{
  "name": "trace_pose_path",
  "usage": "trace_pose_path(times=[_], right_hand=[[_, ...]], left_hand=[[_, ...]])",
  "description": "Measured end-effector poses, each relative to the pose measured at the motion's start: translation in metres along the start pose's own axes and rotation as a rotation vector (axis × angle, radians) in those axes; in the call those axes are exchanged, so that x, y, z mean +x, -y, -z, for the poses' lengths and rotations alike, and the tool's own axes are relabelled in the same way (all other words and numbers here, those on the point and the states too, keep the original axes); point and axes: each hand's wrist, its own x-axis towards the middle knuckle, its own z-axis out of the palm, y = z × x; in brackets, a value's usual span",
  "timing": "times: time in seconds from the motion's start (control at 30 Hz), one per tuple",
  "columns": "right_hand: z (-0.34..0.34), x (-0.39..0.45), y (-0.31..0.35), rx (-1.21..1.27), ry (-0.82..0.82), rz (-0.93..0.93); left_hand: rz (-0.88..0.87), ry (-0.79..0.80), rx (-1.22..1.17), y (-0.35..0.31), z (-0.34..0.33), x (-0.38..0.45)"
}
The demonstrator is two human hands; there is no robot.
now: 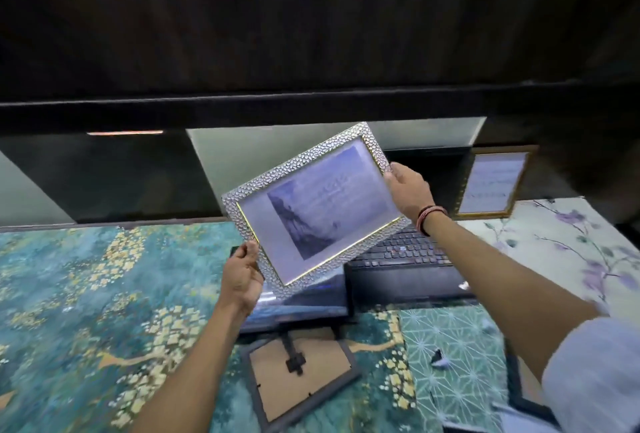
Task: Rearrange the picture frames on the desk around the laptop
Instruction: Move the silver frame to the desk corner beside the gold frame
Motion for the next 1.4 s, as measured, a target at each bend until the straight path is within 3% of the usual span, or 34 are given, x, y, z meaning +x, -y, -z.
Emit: trace_pose_path(times=[0.1,0.17,0.23,0.33,0.47,0.6,0.77,0.83,1.03,1.17,1.4], right_hand=[[0.039,-0.019,-0.053,0.122,-0.23,-0.135],[0.07,-0.032,-0.1,0.26,-0.432,-0.321],[0.091,-0.049,-0.14,0.393,-0.533,-0.506],[0.123,-0.07,-0.213,0.543,-0.395,-0.548],[0.204,-0.065,-0.322,0.489,-0.382,-0.507],[0.319,-0.049,-0.341,0.605,-0.399,-0.428],[0.407,-0.002,-0.372,0.601,-0.354,-0.362],[0.428,0.021,-0.397,0.522,-0.365,-0.312],[0.458,0.076,-0.423,0.439,-0.286,-0.248],[0.459,0.115,-0.425,0.517,-0.289,-0.224],[0.448,0.176,-0.432,0.319,-0.292,-0.147]], left_hand=[[0.12,0.01,-0.051,0.057,-0.041,-0.027],[0.148,-0.02,-0.106,0.103,-0.092,-0.054],[0.19,-0.029,-0.152,0.148,-0.139,-0.076],[0.234,-0.087,-0.23,0.221,-0.231,-0.111],[0.326,-0.044,-0.236,0.316,-0.331,-0.141],[0.33,0.099,-0.071,0.364,-0.399,-0.144],[0.281,0.066,0.039,0.352,-0.463,-0.112],[0.213,0.053,0.21,0.345,-0.481,-0.094],[0.031,0.323,0.71,0.351,-0.547,-0.061],[-0.029,0.128,0.709,0.359,-0.58,-0.034],[-0.105,-0.053,0.762,0.376,-0.601,0.018]])
